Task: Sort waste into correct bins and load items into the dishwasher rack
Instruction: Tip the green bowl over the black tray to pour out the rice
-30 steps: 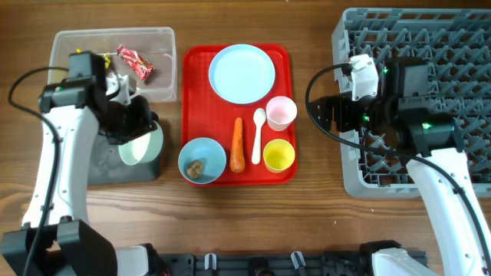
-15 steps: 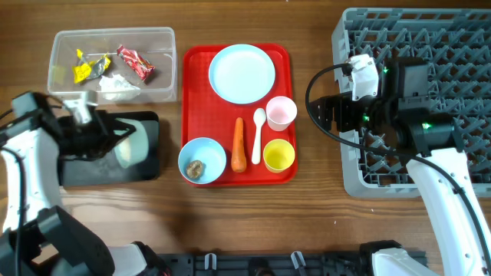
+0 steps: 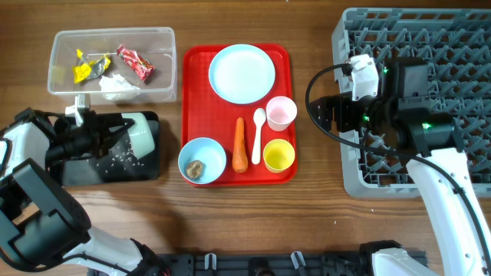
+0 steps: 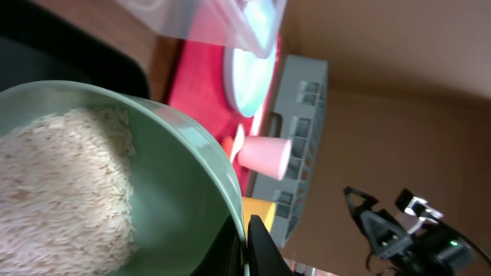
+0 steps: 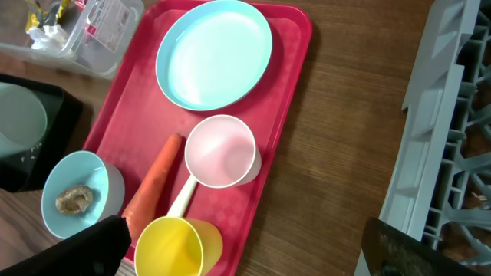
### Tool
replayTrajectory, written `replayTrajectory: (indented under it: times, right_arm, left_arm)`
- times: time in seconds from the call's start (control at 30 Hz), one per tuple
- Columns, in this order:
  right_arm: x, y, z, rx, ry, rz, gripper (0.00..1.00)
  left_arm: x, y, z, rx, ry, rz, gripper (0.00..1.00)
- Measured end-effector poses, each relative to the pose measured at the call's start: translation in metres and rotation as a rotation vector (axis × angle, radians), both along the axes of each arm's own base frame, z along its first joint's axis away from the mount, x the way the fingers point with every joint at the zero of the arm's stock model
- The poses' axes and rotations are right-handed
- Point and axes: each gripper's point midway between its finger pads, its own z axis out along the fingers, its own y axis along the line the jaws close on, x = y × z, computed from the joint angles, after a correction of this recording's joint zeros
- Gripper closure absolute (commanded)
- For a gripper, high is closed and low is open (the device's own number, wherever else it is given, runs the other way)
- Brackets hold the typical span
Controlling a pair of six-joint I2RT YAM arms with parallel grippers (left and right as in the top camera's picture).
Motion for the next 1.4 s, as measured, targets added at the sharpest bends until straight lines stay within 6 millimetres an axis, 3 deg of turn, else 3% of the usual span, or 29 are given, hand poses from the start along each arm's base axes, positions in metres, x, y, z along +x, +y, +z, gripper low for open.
replayTrajectory:
  times: [0.27,0.73,1.07,1.4]
  right_arm:
    - [-0.002,0.000,-0.001,-0.001,0.010,0.000,0.00]
    - [-0.002,0.000,-0.001,-0.001,0.010,0.000,0.00]
    - [-0.002,-0.001,-0.002,-0.003,0.010,-0.001,0.00]
    - [-0.003,-0.002,-0.003,-0.009,0.018,-0.005,0.00]
  left_arm:
    - [0.003,-0.007,0.024,-0.135,-0.050,0.024,0.96]
    - [0.007,-0.008,0.047,-0.261,-0.099,0.061,0.96]
    - [-0.004,0.032,0.052,-0.314,-0.068,0.210,0.96]
    - [-0.006,0.032,0.058,-0.368,-0.050,0.234,0.96]
